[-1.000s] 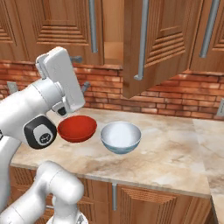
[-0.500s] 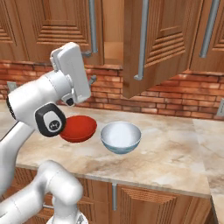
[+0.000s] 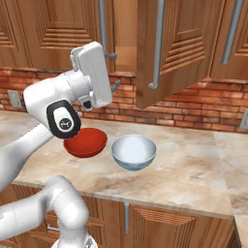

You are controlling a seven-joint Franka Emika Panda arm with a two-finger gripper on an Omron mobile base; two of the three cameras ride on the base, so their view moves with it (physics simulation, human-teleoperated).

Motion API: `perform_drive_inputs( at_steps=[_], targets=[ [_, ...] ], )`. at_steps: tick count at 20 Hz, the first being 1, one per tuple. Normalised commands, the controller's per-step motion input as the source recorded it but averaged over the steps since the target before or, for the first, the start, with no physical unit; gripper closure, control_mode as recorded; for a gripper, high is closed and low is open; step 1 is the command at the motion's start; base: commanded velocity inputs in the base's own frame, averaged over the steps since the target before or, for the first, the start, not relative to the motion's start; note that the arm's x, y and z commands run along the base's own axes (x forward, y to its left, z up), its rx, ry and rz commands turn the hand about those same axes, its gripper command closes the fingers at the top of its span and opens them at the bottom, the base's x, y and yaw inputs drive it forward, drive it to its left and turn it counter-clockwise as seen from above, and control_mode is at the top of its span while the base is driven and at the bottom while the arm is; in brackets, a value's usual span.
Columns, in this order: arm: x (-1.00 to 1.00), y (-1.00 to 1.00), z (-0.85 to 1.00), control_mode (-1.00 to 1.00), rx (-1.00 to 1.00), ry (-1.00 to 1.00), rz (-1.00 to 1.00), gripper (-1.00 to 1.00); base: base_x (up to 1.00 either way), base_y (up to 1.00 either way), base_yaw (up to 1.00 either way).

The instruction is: Open the cabinet. Pick the bowls from the counter and place them in the cabinet. Then close the cabinet.

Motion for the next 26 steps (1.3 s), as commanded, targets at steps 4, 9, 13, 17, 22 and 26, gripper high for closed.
perform_drive_inputs(
  at_steps=[4, 9, 13, 17, 22, 26],
  targets=[
    [0.24, -0.31, 0.00, -1.00, 0.04, 0.00, -0.14, -1.00, 0.00, 0.00, 0.00],
    [0.31, -0.20, 0.00, -1.00, 0.02, 0.00, -0.09, -1.00, 0.00, 0.00, 0.00],
    [0.25, -0.30, 0.00, -1.00, 0.04, -0.01, -0.06, -1.00, 0.00, 0.00, 0.00],
    [0.11, -0.41, 0.00, -1.00, 0.06, -0.03, -0.06, -1.00, 0.00, 0.00, 0.00],
    [0.00, -0.34, 0.00, -1.00, 0.04, -0.06, -0.07, -1.00, 0.00, 0.00, 0.00],
    [-0.04, -0.38, 0.00, -1.00, 0.05, -0.10, -0.08, -1.00, 0.00, 0.00, 0.00]
  ],
)
